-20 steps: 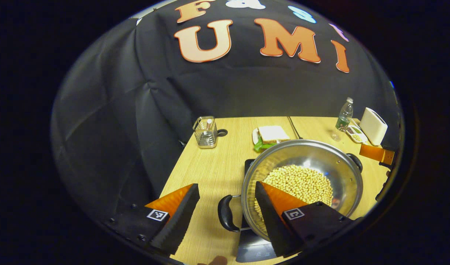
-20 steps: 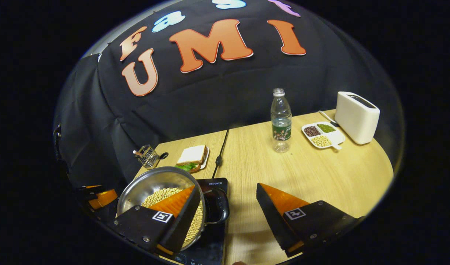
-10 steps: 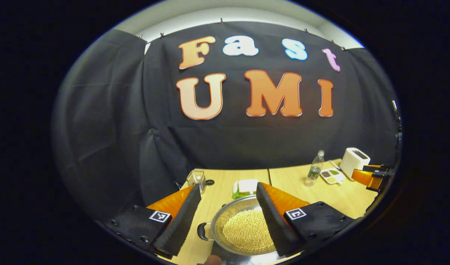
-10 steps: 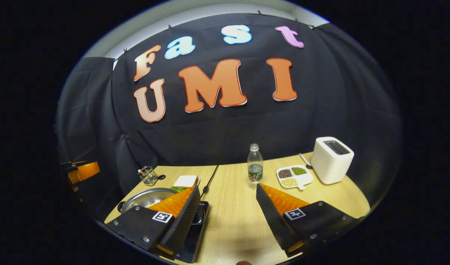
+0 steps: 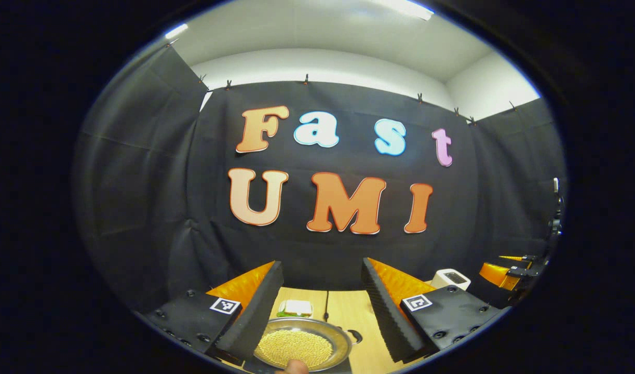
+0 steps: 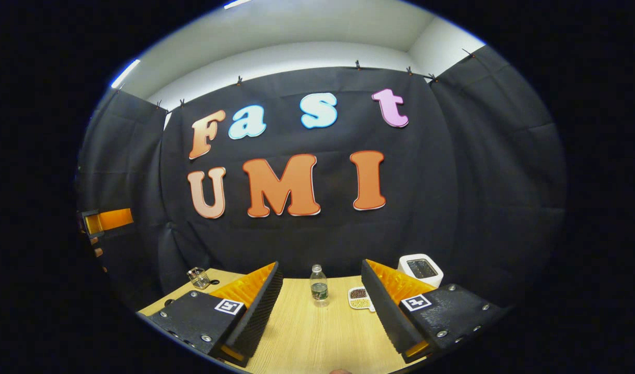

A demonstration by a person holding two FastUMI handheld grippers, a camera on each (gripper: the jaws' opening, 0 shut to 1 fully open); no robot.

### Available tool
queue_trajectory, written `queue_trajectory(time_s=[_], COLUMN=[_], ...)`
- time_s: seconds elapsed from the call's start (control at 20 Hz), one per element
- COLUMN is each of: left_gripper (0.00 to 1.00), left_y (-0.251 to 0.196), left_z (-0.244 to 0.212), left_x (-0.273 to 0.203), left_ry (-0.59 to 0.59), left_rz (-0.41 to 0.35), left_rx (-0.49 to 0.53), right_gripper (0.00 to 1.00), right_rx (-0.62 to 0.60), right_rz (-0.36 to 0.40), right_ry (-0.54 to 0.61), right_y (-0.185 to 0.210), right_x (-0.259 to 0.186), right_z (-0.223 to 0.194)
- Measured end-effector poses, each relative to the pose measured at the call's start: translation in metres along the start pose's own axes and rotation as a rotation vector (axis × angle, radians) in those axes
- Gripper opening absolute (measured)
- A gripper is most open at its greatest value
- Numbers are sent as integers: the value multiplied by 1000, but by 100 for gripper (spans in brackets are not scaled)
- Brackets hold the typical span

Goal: First push the handle of the pot to place it horizontally, then grasp the pot with both hands and set it on the induction cooktop.

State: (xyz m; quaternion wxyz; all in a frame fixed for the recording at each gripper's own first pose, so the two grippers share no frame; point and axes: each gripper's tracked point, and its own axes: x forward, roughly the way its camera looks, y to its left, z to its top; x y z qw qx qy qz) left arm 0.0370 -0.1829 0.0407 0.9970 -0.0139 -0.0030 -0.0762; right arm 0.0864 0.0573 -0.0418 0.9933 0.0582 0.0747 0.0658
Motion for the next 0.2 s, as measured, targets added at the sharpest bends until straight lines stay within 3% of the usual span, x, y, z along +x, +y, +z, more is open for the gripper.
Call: queue_trajectory(time_s=[0.2], left_gripper=[99], left_y=[0], left_z=[25], left_x=[-8], left_ry=[-46], left_rz=[23], left_rx=[-16], right_gripper=[94], right_rx=[-9], right_rz=[-13], right_ry=[-71], right_y=[-18], right_x=[-19], right_z=[41])
